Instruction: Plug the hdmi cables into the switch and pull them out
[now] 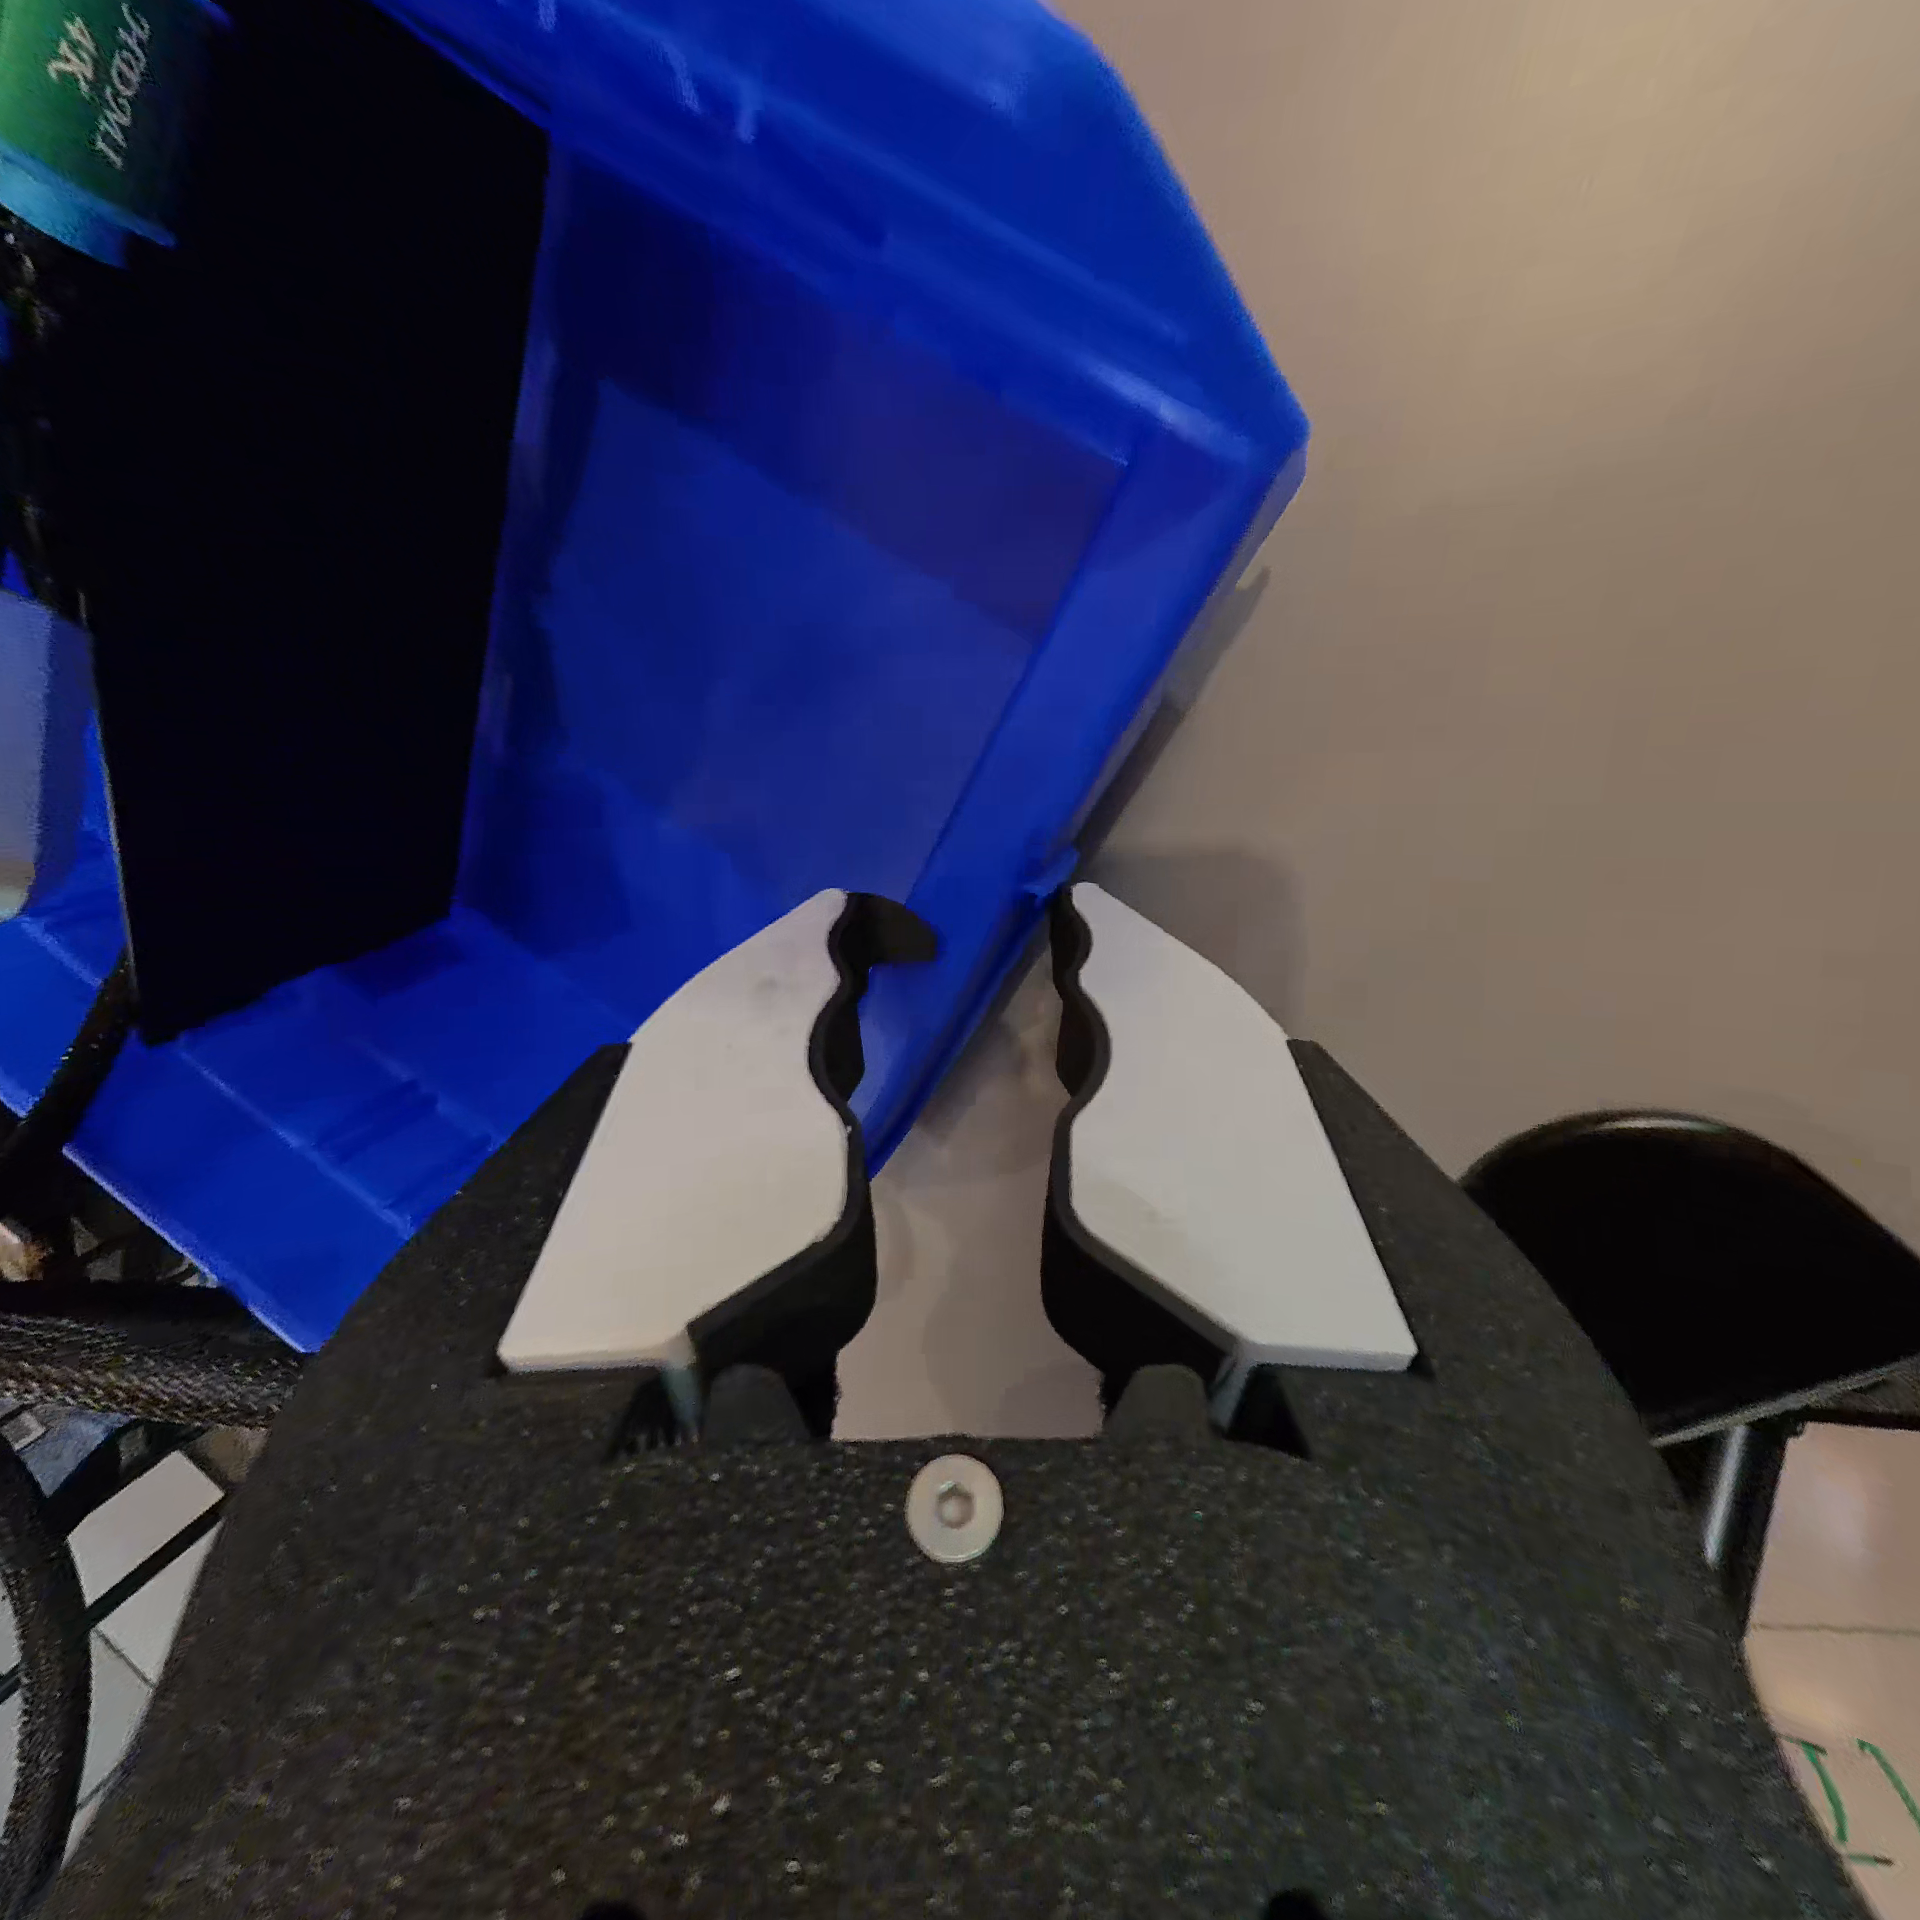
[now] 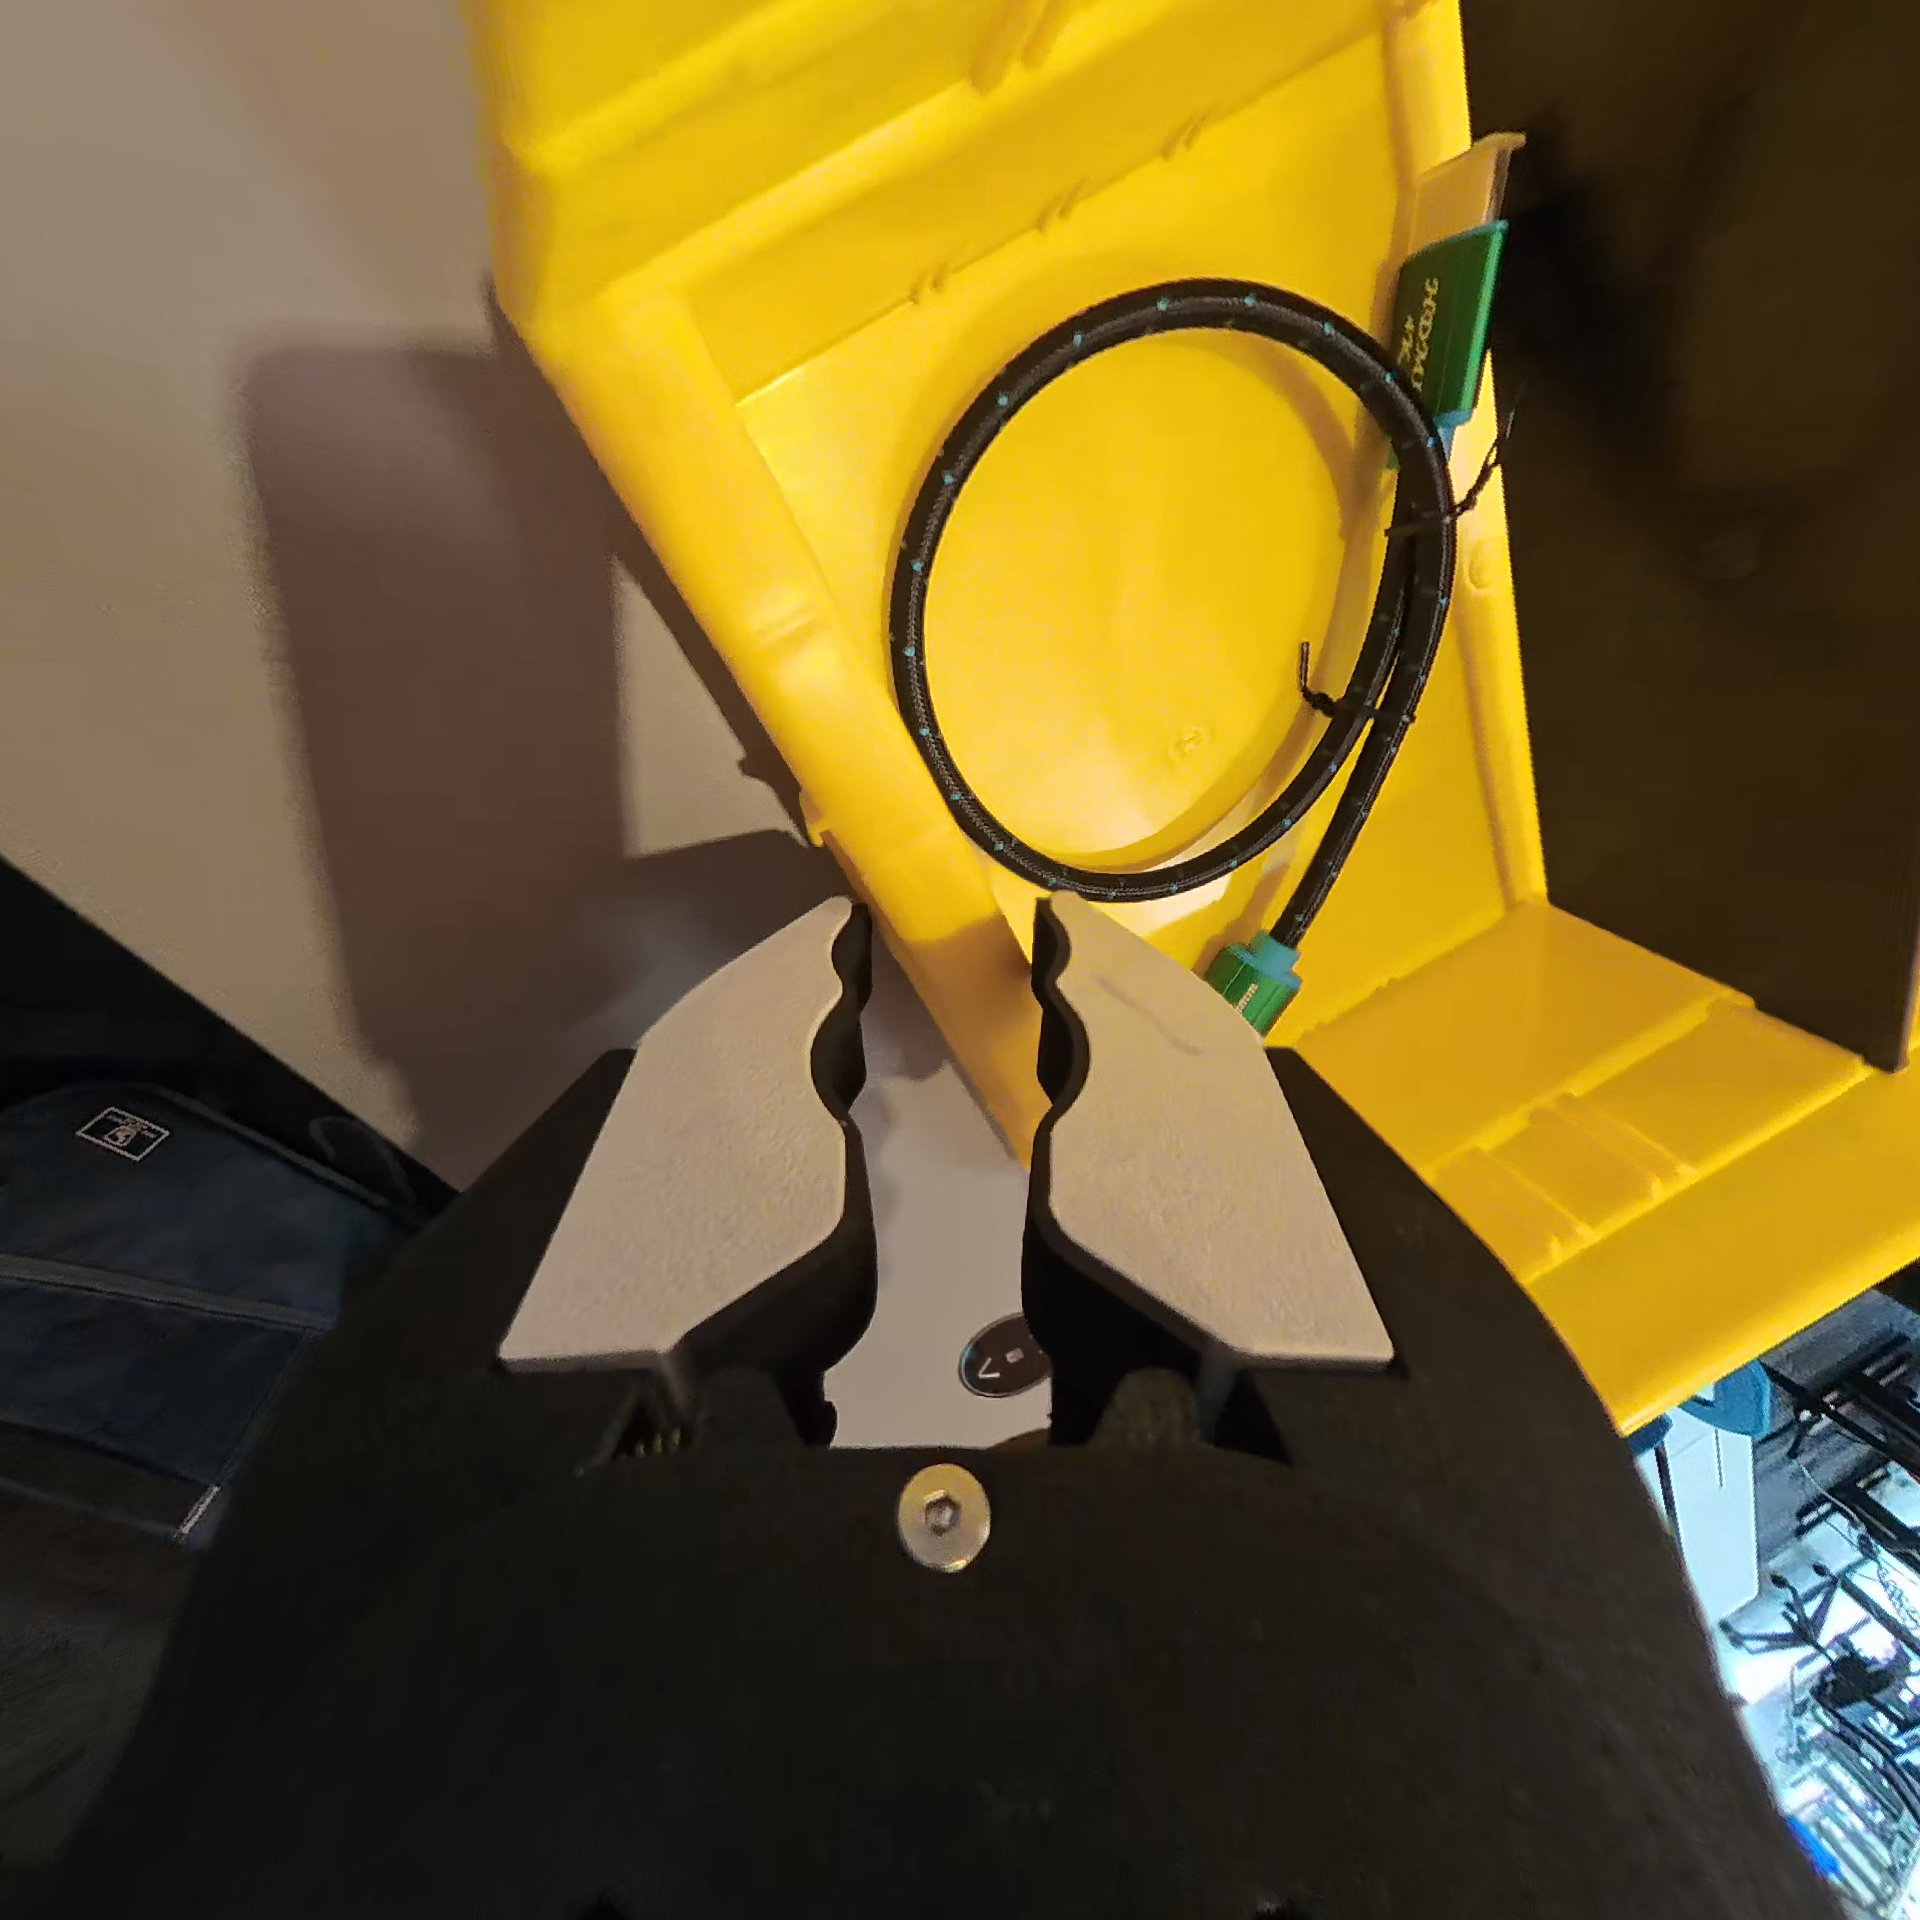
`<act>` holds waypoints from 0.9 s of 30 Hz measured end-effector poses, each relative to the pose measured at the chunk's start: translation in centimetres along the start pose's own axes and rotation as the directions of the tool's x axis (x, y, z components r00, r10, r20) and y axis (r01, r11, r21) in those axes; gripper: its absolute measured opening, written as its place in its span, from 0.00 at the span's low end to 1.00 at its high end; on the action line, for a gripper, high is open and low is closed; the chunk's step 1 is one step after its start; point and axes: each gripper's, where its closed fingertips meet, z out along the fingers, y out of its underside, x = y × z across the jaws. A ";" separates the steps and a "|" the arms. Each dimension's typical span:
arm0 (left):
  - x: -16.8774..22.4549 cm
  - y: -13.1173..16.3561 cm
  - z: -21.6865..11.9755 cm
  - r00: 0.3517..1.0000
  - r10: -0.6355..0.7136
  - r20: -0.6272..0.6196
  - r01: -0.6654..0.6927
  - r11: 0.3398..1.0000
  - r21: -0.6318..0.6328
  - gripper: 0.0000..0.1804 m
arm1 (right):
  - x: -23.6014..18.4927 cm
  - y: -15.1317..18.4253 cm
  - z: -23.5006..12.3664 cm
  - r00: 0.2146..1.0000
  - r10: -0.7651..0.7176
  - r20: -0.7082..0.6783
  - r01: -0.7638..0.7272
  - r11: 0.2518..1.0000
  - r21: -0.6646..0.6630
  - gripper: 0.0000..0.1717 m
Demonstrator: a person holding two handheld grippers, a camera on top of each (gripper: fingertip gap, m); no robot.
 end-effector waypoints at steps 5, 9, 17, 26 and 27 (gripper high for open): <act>-0.7 2.0 0.1 0.997 0.039 -0.065 -0.041 0.999 -0.033 0.18 | 1.5 0.4 0.4 1.000 0.028 -0.005 -0.028 1.000 -0.009 0.18; -0.7 3.1 0.0 0.993 0.057 -0.105 -0.063 0.996 -0.060 0.18 | 2.6 -0.5 0.8 0.996 0.086 -0.015 -0.086 0.996 0.017 0.17; -0.7 3.1 0.1 0.995 0.028 -0.097 -0.036 0.996 -0.083 0.18 | 3.7 -0.5 1.2 0.999 0.049 -0.008 -0.049 0.997 0.057 0.16; -0.6 2.8 0.2 0.994 -0.032 -0.107 0.029 0.999 -0.029 0.20 | 4.0 0.9 1.1 1.000 0.021 -0.007 -0.021 1.000 0.010 0.17; -0.6 2.7 0.2 0.994 -0.038 -0.104 0.036 0.999 -0.024 0.20 | 4.1 0.9 1.0 1.000 0.026 -0.014 -0.026 1.000 0.012 0.17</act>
